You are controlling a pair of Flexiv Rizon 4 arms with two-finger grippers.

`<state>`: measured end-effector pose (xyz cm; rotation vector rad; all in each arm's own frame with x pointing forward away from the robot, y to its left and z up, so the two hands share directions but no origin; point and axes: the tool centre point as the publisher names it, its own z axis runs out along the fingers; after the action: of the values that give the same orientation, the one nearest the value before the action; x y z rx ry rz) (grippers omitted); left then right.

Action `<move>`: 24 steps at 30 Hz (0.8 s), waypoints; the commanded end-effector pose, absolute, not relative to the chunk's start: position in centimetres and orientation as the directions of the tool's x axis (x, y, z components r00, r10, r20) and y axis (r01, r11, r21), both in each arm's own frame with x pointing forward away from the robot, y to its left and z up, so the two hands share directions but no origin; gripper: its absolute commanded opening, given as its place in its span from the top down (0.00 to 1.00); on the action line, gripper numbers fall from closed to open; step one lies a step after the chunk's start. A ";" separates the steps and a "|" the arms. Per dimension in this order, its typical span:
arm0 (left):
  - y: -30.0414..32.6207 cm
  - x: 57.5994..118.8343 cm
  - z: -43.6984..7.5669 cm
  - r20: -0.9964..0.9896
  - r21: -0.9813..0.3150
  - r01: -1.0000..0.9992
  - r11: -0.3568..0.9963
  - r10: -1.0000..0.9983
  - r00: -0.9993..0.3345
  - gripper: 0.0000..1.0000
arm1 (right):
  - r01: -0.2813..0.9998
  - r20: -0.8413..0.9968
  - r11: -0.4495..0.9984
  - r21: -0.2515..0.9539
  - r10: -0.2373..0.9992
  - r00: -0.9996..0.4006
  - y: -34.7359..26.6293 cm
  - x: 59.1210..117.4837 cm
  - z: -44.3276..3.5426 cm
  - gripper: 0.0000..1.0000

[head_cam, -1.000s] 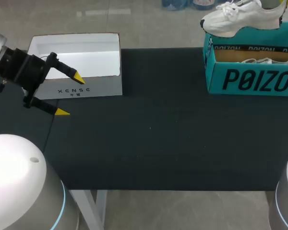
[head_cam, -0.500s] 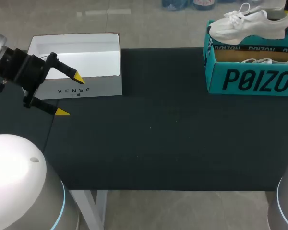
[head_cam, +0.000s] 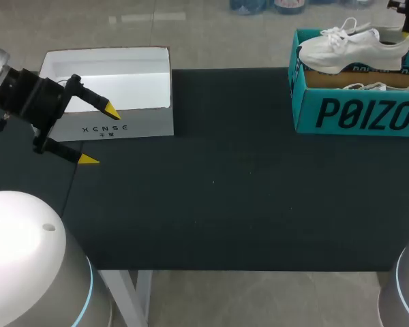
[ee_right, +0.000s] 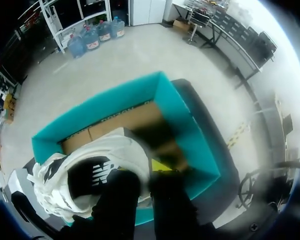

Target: Take the shoe out of the shoebox, open the shoe tongue, remove and reinsert the insole, then place the shoe into the shoebox

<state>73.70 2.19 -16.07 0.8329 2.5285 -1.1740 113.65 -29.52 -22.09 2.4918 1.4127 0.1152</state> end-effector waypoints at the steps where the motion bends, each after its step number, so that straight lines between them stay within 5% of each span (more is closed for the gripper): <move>1: 2.2 73.7 -16.0 -0.426 -0.625 0.584 0.518 0.401 -0.811 0.00 | 0.824 -0.060 -0.504 0.260 0.843 0.535 -30.1 114.9 -23.5 1.00; 10: 2.2 73.7 -16.0 -0.426 -0.625 0.584 0.518 0.401 -0.811 0.00 | 0.804 -0.058 -0.544 0.242 0.819 0.571 -31.5 116.0 -26.2 1.00; 24: 2.2 73.7 -16.0 -0.426 -0.625 0.584 0.518 0.401 -0.811 0.00 | 0.779 -0.012 -0.562 0.278 0.809 0.587 -33.2 116.8 -23.2 1.00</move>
<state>73.70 2.19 -16.07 0.8329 2.5285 -1.1739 116.82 -33.06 -23.07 2.5618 1.3124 0.1663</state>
